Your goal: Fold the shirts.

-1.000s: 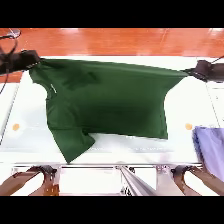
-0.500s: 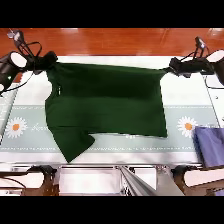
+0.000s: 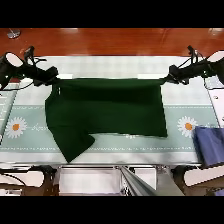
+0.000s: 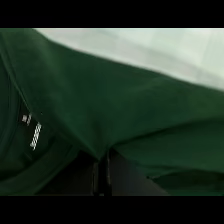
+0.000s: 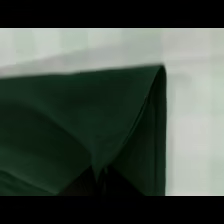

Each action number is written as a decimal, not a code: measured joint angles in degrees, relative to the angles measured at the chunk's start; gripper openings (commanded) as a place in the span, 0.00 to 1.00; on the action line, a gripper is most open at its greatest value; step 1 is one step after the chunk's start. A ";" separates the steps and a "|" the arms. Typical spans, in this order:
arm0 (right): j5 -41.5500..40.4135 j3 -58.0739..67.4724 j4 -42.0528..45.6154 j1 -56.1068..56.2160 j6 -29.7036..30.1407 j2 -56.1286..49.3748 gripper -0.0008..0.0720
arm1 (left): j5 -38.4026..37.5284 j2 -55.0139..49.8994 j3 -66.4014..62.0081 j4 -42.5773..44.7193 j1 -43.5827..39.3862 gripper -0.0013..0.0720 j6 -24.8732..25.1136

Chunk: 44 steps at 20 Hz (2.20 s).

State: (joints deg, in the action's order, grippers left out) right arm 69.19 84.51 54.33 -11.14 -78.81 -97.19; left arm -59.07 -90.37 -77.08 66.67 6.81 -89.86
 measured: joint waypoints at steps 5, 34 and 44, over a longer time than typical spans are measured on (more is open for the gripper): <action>3.43 -3.21 6.12 3.21 -0.33 -0.66 0.08 | -6.12 -0.76 3.41 0.63 0.35 0.14 3.43; -5.35 -55.91 -9.94 -14.16 4.09 45.59 0.87 | -9.16 29.77 54.77 -18.25 27.02 0.97 19.54; -0.04 -56.30 3.15 -21.99 -0.31 45.90 0.87 | -8.09 29.31 55.74 -19.56 18.84 0.04 25.66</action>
State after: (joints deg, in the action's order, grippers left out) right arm 69.14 28.21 57.47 -33.12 -79.11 -51.29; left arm -67.16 -61.06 -21.34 47.11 25.65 -64.20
